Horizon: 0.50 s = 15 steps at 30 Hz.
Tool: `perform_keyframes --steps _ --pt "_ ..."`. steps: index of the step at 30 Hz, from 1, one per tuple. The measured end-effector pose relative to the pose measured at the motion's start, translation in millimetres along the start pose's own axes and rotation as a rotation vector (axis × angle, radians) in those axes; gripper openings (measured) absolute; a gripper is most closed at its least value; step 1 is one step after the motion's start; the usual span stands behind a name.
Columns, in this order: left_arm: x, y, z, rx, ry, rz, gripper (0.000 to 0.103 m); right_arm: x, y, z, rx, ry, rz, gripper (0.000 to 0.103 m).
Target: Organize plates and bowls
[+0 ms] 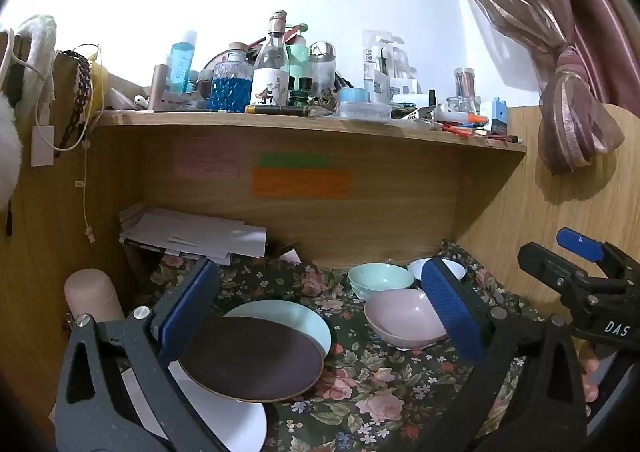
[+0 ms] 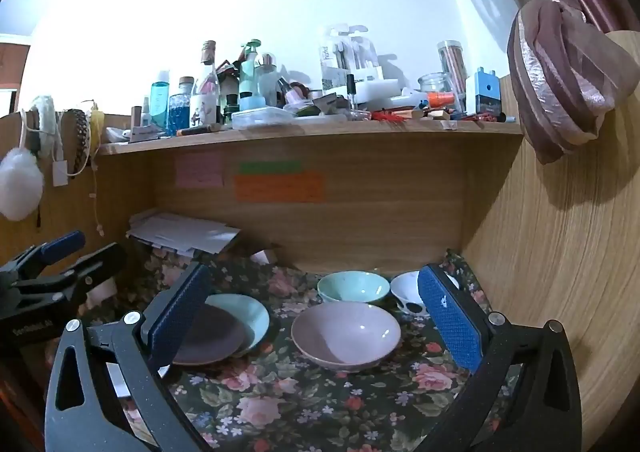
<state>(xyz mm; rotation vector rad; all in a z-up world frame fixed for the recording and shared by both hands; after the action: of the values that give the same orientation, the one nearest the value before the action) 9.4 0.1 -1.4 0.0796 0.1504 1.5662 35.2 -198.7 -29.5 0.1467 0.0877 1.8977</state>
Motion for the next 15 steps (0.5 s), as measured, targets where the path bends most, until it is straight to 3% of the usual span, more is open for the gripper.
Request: perform_keyframes --steps 15 --pt "-3 -1 -2 0.018 -0.010 0.009 0.103 12 9 3 -0.006 0.015 0.008 0.103"
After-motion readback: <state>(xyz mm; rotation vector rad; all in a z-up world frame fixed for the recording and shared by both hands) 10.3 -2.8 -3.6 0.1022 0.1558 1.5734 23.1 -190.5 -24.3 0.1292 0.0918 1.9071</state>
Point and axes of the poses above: each gripper's, at about its wrist camera, not at the fingertips, and y roughly against the way its jaws point, x to its left, z to its top, the point moved 1 cm from there along -y, roughly the way its jaws point, and after that the axes turned 1 degree about -y, right-handed, at the moved point
